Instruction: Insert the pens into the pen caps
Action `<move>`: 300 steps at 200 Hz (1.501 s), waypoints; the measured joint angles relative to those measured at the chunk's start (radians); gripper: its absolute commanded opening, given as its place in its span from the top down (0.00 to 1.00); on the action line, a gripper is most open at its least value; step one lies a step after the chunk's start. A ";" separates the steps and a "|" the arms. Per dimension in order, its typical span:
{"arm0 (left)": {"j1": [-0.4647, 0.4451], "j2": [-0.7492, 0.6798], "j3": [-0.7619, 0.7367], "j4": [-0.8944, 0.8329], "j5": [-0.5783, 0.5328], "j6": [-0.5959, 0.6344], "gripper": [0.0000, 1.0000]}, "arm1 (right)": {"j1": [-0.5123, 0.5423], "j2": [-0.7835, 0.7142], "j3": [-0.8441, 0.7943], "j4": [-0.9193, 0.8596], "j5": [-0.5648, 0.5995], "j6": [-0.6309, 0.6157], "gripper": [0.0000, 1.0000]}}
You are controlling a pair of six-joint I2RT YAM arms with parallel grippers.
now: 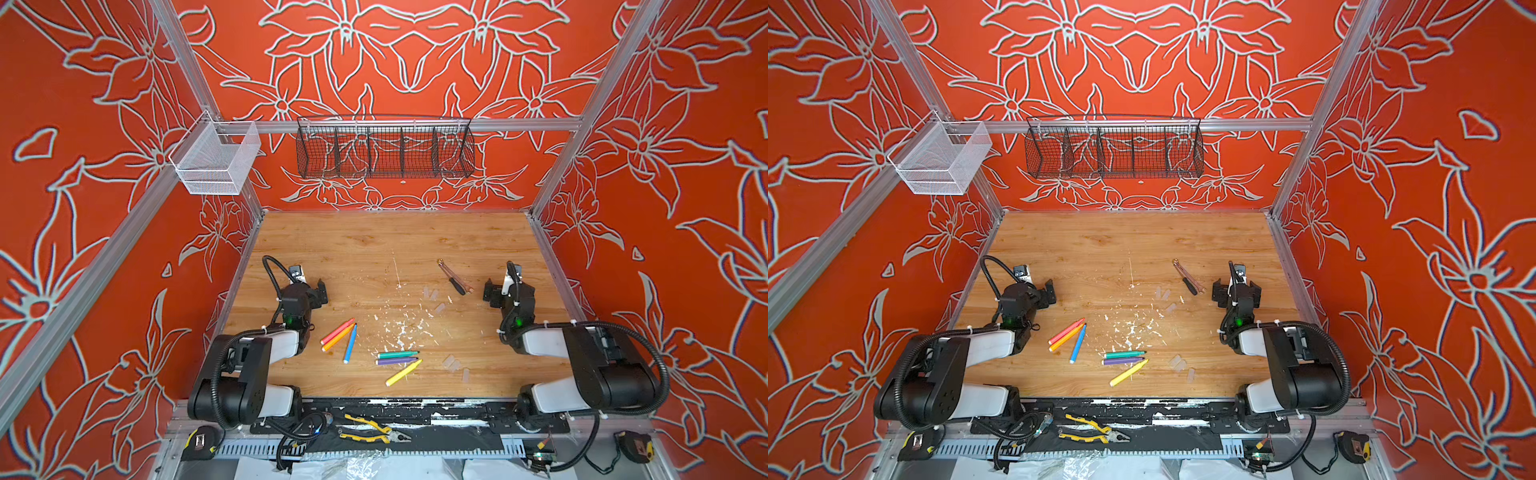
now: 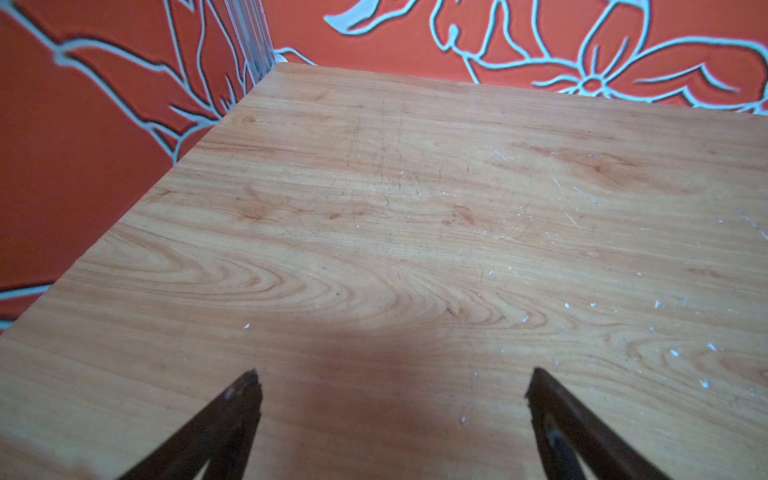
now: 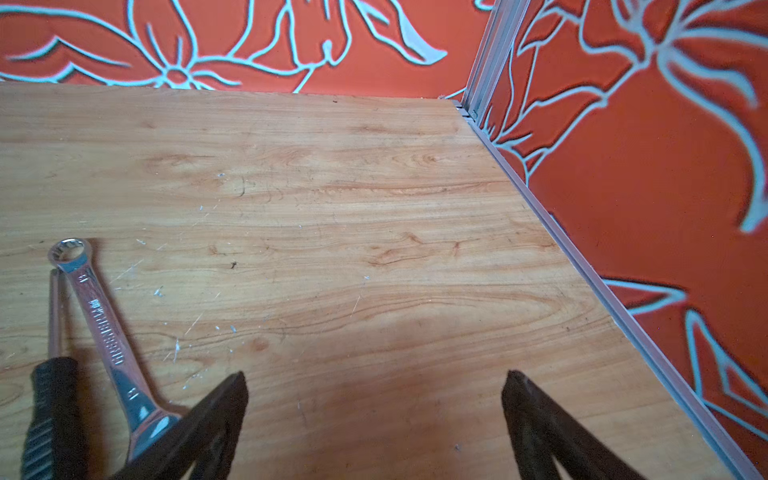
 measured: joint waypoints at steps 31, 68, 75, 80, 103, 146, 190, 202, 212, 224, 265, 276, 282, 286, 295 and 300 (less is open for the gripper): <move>0.000 0.000 0.000 0.000 0.000 0.000 0.03 | 0.000 0.000 0.000 0.000 0.000 0.000 0.02; 0.000 0.000 0.000 0.000 0.000 0.000 0.03 | 0.000 0.000 0.000 0.000 0.000 0.000 0.02; 0.000 0.000 0.000 0.000 0.000 0.000 0.03 | 0.000 0.000 0.000 0.000 0.000 0.000 0.03; 0.000 0.000 0.000 0.000 0.000 0.000 0.03 | 0.000 0.000 0.000 0.000 0.000 0.000 0.03; 0.000 0.000 0.000 0.000 0.000 0.000 0.03 | 0.000 0.000 0.000 0.000 0.000 0.000 0.02; 0.000 0.000 0.000 0.000 0.000 0.000 0.03 | 0.000 0.000 0.000 0.000 0.000 0.000 0.03; 0.000 0.000 0.000 0.000 0.000 0.000 0.03 | 0.000 0.000 0.000 0.000 0.000 0.000 0.03; 0.000 0.000 0.000 0.000 0.000 0.000 0.03 | 0.000 0.000 0.000 0.000 0.000 0.000 0.03; -0.002 -0.002 0.000 0.000 0.004 0.004 0.03 | 0.000 0.000 0.000 0.001 -0.005 0.000 0.02; -0.012 -0.022 0.000 -0.021 -0.004 0.009 0.03 | 0.001 -0.008 0.000 -0.001 -0.008 -0.001 0.02; -0.077 -0.263 0.073 -0.286 -0.061 -0.034 0.03 | 0.010 -0.308 -0.017 -0.153 0.059 0.033 0.02; -0.077 -0.324 0.108 -0.352 -0.051 -0.065 0.03 | 0.011 -0.398 -0.014 -0.208 0.080 0.059 0.02; -0.077 -0.360 0.127 -0.403 -0.043 -0.094 0.03 | 0.011 -0.437 -0.013 -0.235 0.083 0.075 0.02; -0.077 -0.387 0.140 -0.439 -0.033 -0.115 0.03 | 0.011 -0.466 -0.013 -0.257 0.083 0.091 0.03; -0.077 -0.445 0.170 -0.526 -0.004 -0.159 0.03 | 0.011 -0.510 -0.011 -0.306 0.081 0.122 0.02; -0.077 -0.481 0.190 -0.578 0.027 -0.185 0.03 | 0.011 -0.536 -0.008 -0.346 0.074 0.148 0.02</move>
